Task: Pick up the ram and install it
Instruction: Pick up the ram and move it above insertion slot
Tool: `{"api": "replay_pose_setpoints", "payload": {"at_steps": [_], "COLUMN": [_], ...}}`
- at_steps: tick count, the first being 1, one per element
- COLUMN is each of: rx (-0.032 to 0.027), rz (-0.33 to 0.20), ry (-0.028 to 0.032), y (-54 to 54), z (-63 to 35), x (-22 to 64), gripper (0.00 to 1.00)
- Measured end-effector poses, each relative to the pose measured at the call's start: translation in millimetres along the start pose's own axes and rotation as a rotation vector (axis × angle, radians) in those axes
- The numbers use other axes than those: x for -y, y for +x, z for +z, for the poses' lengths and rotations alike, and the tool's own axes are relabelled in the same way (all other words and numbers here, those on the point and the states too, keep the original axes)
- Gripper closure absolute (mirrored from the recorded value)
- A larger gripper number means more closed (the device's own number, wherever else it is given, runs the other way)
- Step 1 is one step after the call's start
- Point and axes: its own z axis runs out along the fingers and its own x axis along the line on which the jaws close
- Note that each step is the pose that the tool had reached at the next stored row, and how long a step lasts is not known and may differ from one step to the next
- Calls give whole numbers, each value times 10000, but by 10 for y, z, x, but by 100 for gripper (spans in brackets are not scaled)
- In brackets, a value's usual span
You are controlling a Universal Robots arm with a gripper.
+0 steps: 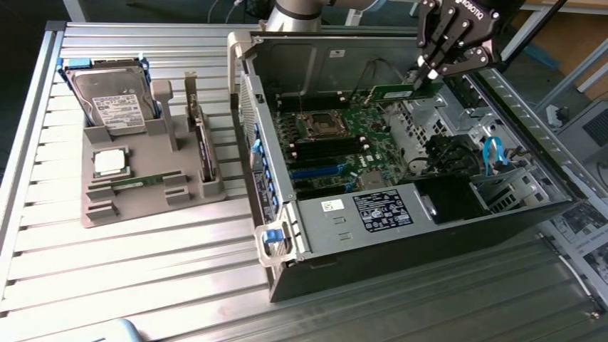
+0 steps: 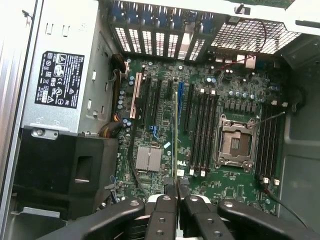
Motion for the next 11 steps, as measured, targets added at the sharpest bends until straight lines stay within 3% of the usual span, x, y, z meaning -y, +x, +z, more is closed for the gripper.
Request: {"api": "replay_pose_setpoints", "payload": {"at_steps": [11], "rx": [-1], "rz": [0], "ry": [0], "y": [0], "z": [0], "x": [1], "gripper": [87]}}
